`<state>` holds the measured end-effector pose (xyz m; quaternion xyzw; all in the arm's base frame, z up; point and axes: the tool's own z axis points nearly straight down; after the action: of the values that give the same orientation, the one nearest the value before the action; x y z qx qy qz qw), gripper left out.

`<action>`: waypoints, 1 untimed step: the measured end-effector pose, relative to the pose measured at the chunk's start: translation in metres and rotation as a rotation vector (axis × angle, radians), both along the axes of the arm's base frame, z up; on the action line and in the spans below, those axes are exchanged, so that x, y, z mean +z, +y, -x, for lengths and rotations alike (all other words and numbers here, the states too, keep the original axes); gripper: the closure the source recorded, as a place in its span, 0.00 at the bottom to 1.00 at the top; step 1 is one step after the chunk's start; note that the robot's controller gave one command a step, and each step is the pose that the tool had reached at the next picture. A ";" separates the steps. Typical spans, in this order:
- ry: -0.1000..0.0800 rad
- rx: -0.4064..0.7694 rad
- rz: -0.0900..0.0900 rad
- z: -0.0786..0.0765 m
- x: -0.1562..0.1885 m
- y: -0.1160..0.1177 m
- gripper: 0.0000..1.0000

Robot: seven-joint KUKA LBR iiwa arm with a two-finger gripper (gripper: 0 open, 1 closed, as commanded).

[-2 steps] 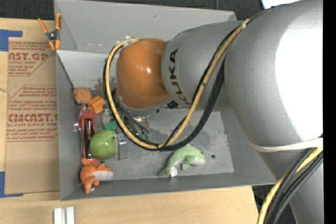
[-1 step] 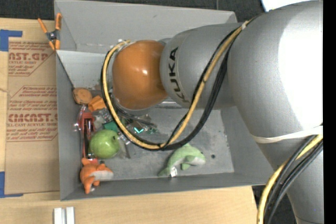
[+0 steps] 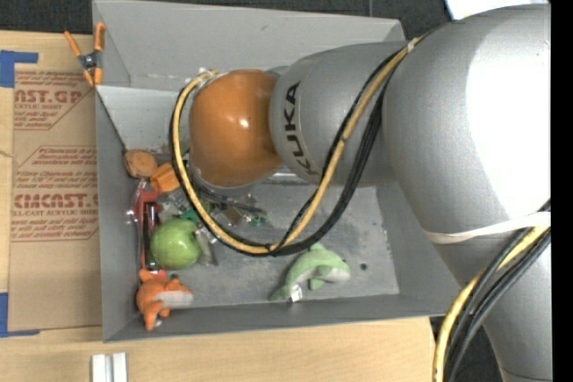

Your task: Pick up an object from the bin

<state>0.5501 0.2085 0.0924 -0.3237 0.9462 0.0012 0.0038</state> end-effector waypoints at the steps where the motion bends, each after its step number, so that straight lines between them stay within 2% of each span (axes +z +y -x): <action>1: 0.000 0.000 0.000 0.000 0.000 0.000 1.00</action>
Offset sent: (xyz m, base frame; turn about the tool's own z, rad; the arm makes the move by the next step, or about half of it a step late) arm 0.0000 0.0000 0.0000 0.0000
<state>0.5501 0.2086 0.0924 -0.3236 0.9462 0.0014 0.0037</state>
